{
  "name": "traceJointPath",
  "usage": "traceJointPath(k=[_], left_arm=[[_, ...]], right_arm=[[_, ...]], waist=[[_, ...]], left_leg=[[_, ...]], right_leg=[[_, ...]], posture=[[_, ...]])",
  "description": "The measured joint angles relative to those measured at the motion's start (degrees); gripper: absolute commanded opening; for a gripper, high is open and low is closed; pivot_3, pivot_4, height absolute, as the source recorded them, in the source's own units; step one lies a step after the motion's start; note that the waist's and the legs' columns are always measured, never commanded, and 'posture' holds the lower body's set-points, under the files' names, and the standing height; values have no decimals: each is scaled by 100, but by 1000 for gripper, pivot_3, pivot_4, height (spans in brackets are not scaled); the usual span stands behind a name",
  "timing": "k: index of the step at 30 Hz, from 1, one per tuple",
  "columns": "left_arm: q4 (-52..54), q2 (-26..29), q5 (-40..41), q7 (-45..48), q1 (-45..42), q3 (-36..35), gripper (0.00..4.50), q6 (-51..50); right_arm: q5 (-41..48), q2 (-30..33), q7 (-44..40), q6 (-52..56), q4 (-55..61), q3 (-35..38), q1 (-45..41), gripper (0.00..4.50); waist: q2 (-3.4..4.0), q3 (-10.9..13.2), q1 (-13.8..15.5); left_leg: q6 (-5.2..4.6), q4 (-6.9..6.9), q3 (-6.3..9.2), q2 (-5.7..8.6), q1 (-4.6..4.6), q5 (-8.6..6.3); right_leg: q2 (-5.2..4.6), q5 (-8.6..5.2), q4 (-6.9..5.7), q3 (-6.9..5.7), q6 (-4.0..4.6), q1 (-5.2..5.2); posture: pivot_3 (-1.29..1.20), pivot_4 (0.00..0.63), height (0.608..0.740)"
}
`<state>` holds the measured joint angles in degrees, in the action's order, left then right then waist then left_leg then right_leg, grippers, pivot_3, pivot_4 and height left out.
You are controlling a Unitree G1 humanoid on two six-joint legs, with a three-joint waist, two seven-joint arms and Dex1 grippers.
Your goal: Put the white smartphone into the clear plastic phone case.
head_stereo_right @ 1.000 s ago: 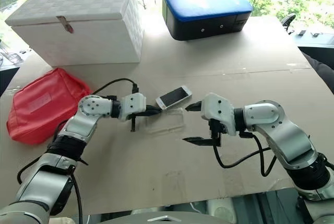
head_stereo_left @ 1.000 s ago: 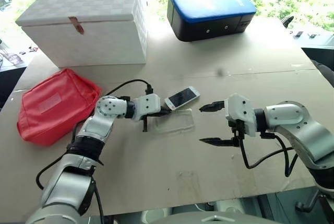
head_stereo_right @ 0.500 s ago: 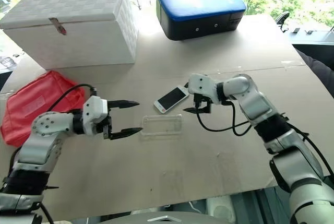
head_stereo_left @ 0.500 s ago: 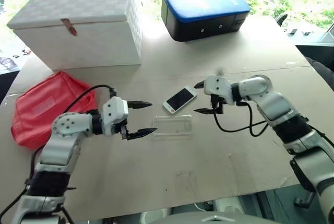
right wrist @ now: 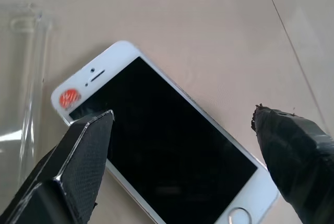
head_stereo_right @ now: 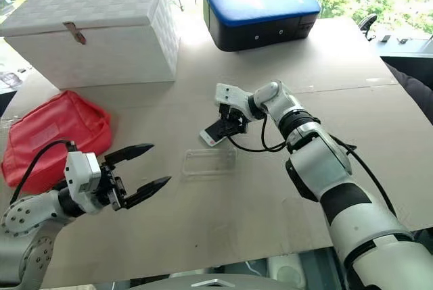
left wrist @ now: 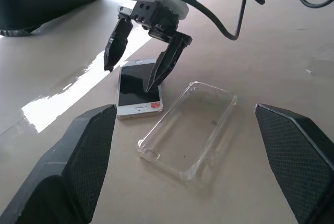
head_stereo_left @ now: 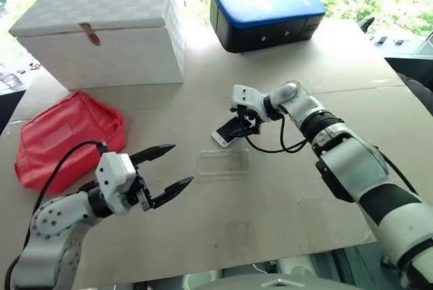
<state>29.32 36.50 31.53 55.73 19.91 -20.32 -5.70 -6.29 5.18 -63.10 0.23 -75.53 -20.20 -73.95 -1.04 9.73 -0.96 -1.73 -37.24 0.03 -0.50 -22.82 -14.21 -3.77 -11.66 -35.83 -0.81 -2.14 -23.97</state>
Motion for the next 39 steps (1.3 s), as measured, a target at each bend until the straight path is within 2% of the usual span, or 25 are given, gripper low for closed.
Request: traceJointPath(k=[6,11,14,20,23,25,26,35,38,39], left_arm=[[198,-96,10,-205,232,2,4280,-2],[170,-96,15,-223,155,14,4280,0],[8,-94,12,-168,-67,79,4280,5],[-219,12,57,179,-283,135,4280,41],[-286,248,330,516,-172,85,4351,-126],[-319,411,563,710,-119,-16,4351,-291],[-321,455,641,764,-104,-73,4351,-340],[-840,586,784,1035,-91,-396,4351,-397],[-1043,547,685,1057,-46,-398,4351,-320],[-1129,531,655,1076,-27,-396,4351,-275]], right_arm=[[-308,128,-395,436,25,26,-53,4500],[-563,441,-846,295,98,-27,-10,4500],[-678,559,-713,-366,187,-28,197,4500],[-717,577,-485,-655,306,-9,352,4500],[-708,558,-386,-574,354,71,440,3731],[-713,548,-315,-533,452,93,517,2904],[-715,548,-277,-516,457,99,530,2784],[-307,725,-269,161,1266,583,978,2765],[-18,1059,-431,936,2650,747,1577,2765],[105,1211,-525,1371,3445,760,1872,2765]], waist=[[4,-7,7],[4,-9,18],[7,-8,6],[2,-13,-9],[3,-16,-20],[5,-15,-18],[5,-15,-14],[9,-15,10],[10,-14,23],[11,-12,15]], left_leg=[[-1,-1,2,10,9,0],[-1,-5,5,13,16,0],[-1,-5,1,15,16,1],[0,-6,-2,10,39,2],[0,-6,-4,6,53,2],[-1,-5,-5,2,85,2],[-1,-5,-2,2,88,2],[0,-5,-1,2,62,3],[2,-7,3,3,-5,4],[2,-5,-1,4,-11,3]], right_leg=[[-2,-1,-1,-2,0,7],[1,-1,0,-6,-2,18],[3,3,-1,-2,-8,18],[9,0,-5,1,-2,33],[10,0,-8,6,0,38],[10,-1,-9,7,-3,62],[10,-8,-9,6,-15,64],[10,4,-6,7,7,50],[9,19,-3,3,-16,-4],[8,19,-3,4,-18,-11]], posture=[[0,150,740],[0,150,740],[0,150,740],[0,150,740],[0,150,740],[0,150,740],[0,150,740],[0,150,740],[0,150,740],[0,150,740]])
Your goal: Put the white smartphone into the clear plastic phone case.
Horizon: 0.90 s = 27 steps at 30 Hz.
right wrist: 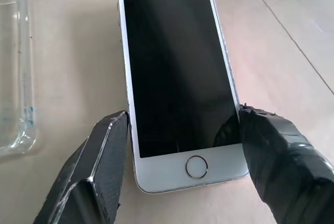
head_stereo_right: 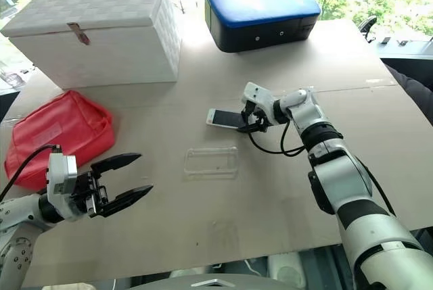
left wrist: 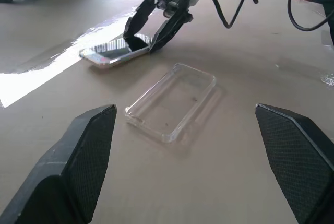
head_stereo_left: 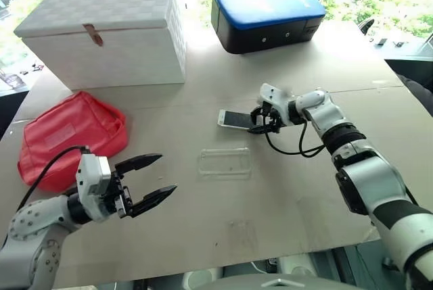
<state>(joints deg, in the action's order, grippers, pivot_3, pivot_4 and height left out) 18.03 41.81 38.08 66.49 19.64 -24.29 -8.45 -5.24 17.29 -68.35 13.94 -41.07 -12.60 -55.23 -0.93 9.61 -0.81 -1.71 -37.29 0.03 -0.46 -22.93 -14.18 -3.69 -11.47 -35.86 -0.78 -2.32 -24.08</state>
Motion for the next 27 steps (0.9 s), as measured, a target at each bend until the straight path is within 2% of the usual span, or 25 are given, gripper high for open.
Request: traceJointPath(k=[2,3,7,10,21,27], left_arm=[[-29,-2,-24,12,-48,10,4351,21],[-57,-3,-35,15,-93,4,4351,50],[-167,-8,-90,39,-192,15,4351,103],[-226,-9,-129,76,-211,14,4351,144],[-288,-8,-207,125,-134,14,4351,142],[-253,-9,-213,81,-54,14,4351,138]], right_arm=[[62,86,-29,371,636,-5,178,2765],[155,200,-86,769,1505,-14,474,2765],[378,491,-146,1831,3797,-328,1202,2765],[381,737,-113,2191,4708,-775,1581,2765],[304,1093,232,2776,5454,-1609,1857,2765],[227,1213,562,3089,5519,-1647,1871,2765]], waist=[[1,2,-12],[2,2,-10],[2,3,-13],[1,3,-11],[-10,3,-4],[-14,4,0]], left_leg=[[0,8,-5,0,-2,-1],[0,13,-1,-2,-6,-1],[1,20,1,-4,-6,-3],[1,16,-3,-2,-4,-3],[1,-3,-1,-10,3,-2],[1,-3,-6,-7,-1,-3]], right_leg=[[1,0,3,1,0,-7],[1,-2,6,-2,0,-11],[2,-7,6,-6,2,-13],[0,-17,7,-6,18,-11],[5,-20,0,-6,25,-5],[1,-20,6,-5,24,-5]], posture=[[0,150,740],[0,150,740],[0,150,740],[0,150,740],[0,150,740],[0,150,740]])
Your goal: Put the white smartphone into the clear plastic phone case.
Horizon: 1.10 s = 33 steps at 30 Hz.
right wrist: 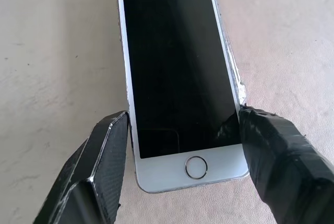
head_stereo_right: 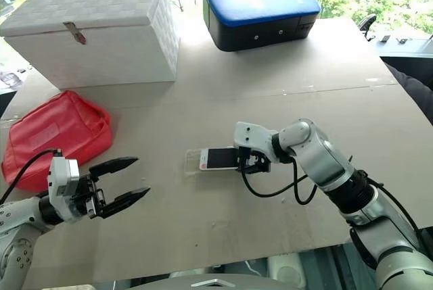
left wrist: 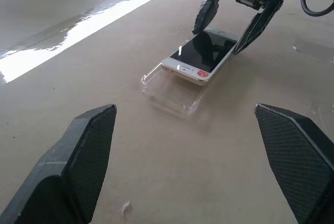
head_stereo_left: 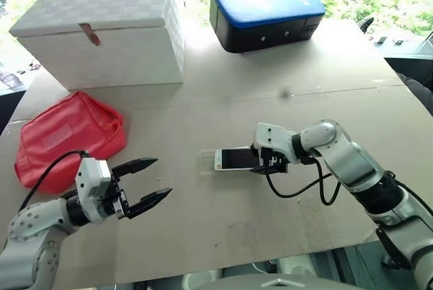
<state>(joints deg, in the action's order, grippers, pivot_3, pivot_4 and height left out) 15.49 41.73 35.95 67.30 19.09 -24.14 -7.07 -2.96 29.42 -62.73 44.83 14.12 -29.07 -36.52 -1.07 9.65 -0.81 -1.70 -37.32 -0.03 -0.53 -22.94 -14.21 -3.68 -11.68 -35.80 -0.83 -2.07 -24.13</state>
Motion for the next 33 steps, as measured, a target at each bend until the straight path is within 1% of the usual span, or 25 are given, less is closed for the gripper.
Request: traceJointPath(k=[9,20,26,29,33], left_arm=[[108,-1,-37,-78,-72,59,4351,-13],[125,-4,-43,-153,-70,183,4351,-15],[191,-41,-43,-190,-33,186,4351,-15],[201,-53,-43,-227,-17,188,4351,-15],[208,-75,-45,-272,30,193,4351,-15]], right_arm=[[-10,226,190,-51,138,-150,0,2765],[-216,614,36,-663,221,-464,-86,2764],[-287,598,-25,-700,155,-527,-175,2764],[-112,401,-44,-430,127,-436,-221,2764],[99,372,-57,-211,162,-357,-266,2764]], waist=[[-3,-2,1],[-8,-5,5],[-8,-5,2],[-8,-4,-1],[-8,-3,7]], left_leg=[[0,-1,2,-1,3,0],[0,-2,1,0,4,0],[0,-2,2,-1,5,0],[0,-2,2,-3,5,0],[0,-1,2,-1,3,0]], right_leg=[[3,0,-3,-1,0,1],[2,-1,-2,-1,-2,4],[3,0,-3,-1,-1,4],[5,0,-3,-1,0,3],[1,0,-3,-1,0,4]], posture=[[0,150,740],[0,150,740],[0,150,740],[0,150,740],[0,150,740]])
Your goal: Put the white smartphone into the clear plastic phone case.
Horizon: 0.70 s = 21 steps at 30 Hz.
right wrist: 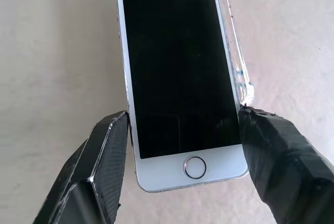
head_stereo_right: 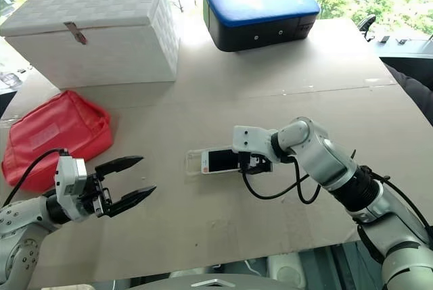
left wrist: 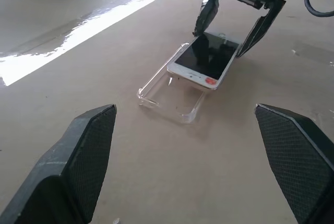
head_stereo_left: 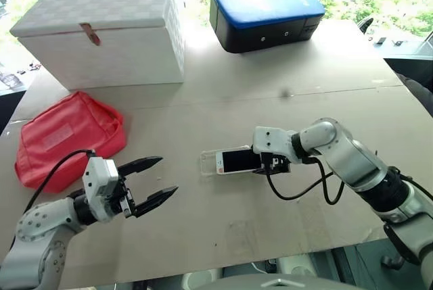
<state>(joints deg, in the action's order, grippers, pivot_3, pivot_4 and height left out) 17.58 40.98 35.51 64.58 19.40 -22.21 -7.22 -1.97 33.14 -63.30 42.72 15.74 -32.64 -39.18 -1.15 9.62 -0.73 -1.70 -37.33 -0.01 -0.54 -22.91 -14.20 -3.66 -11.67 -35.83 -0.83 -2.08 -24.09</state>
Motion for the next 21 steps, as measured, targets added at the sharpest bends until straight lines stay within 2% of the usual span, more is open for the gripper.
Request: traceJointPath(k=[7,21], left_arm=[[49,-15,-3,-13,-9,29,4351,1],[145,-130,-50,-115,110,34,4351,14]], right_arm=[[72,18,6,65,9,11,-160,2764],[-232,141,-98,-562,-575,-83,-310,2764]], waist=[[0,1,-4],[-1,1,-4]], left_leg=[[0,0,0,0,1,0],[0,0,0,0,0,0]], right_leg=[[2,0,-1,0,0,0],[3,0,-1,0,0,0]], posture=[[0,150,740],[0,150,740]])
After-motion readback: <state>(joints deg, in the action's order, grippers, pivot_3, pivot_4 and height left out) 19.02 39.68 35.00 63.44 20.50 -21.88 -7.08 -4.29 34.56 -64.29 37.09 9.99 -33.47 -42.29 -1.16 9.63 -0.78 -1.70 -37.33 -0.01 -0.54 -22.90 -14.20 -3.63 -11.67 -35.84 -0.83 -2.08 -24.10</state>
